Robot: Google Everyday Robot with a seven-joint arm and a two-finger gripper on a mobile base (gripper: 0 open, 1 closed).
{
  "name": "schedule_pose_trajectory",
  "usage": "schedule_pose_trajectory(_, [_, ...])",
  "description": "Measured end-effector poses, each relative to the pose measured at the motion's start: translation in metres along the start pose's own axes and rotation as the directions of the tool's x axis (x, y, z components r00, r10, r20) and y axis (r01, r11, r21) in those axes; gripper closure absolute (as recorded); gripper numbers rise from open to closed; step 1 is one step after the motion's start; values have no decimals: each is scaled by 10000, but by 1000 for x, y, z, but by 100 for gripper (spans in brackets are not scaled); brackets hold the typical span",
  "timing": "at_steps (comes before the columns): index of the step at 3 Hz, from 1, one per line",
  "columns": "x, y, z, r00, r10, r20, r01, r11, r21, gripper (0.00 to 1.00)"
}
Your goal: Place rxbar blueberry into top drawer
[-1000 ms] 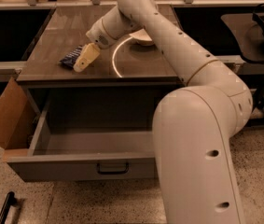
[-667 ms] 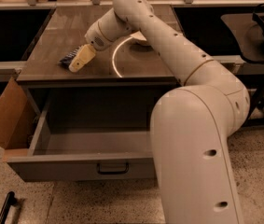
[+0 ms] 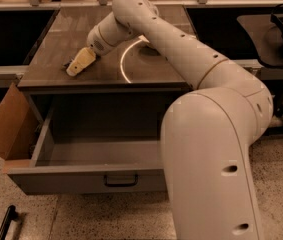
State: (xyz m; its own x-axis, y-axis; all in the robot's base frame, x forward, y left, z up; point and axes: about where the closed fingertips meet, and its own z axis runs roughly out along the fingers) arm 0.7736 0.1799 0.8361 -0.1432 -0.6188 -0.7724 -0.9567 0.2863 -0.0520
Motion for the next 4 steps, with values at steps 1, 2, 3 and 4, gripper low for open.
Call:
schedule_pose_trajectory(1, [0, 1, 6, 9994, 322, -99, -320, 9993, 186, 0])
schedule_pose_trajectory(2, [1, 4, 13, 9985, 540, -120, -537, 9983, 210, 0])
schedule_pose_trajectory(3, [3, 5, 15, 9975, 664, -227, -656, 9973, 342, 18])
schedule_pose_trajectory(4, [4, 5, 17, 9971, 706, -286, -694, 9967, 416, 42])
